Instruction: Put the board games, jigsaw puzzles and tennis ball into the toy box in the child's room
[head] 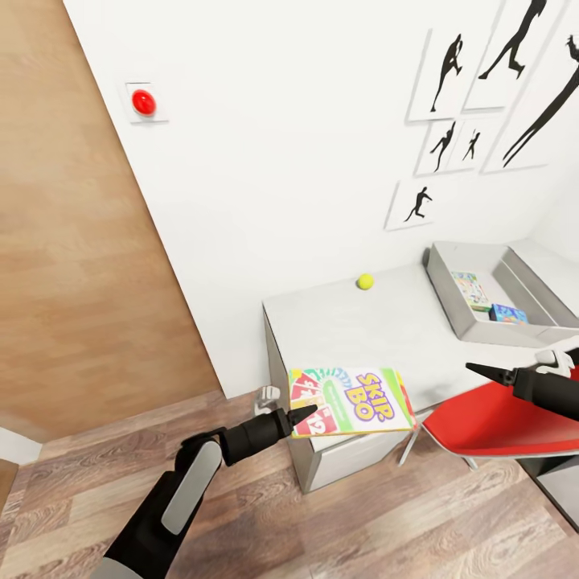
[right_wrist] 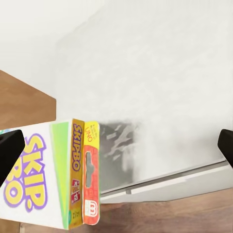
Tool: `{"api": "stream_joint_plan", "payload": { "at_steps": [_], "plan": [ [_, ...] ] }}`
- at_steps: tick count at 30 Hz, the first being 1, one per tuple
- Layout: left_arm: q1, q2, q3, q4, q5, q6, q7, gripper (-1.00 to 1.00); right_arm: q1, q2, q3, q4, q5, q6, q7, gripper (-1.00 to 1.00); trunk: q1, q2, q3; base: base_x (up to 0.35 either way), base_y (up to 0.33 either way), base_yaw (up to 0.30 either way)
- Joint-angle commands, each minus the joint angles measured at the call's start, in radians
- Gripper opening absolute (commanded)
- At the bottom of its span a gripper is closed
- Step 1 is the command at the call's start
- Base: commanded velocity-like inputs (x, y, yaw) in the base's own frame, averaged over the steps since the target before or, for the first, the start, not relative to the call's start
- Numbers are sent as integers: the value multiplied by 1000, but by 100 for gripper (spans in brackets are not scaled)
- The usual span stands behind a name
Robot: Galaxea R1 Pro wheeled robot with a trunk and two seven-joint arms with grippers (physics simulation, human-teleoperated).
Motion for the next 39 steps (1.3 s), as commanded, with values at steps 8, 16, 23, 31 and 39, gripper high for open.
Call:
{"api": "stream_joint_plan", "payload": {
  "at_steps": [8,16,23,31,39],
  "plan": [
    [0,2,1,-1,6,7,-2,-100,-1,0,-1,0,8,4,10,100,1,-2,11,0,0,0],
    [0,2,1,-1,6,7,-23,-100,-1,0,-1,0,8,4,11,100,1,-2,24,0,0,0],
    [0,4,1,0,5,7,-33,-100,-1,1,7,0,8,4,11,100,1,-2,35,0,0,0],
    [0,6,1,4,4,8,-41,-100,-1,5,17,-1,7,4,12,100,1,-2,48,0,0,0],
    [5,32,1,5,2,2,-98,-100,-3,-1,69,0,2,4,13,100,1,-2,60,0,0,0]
  ]
}}
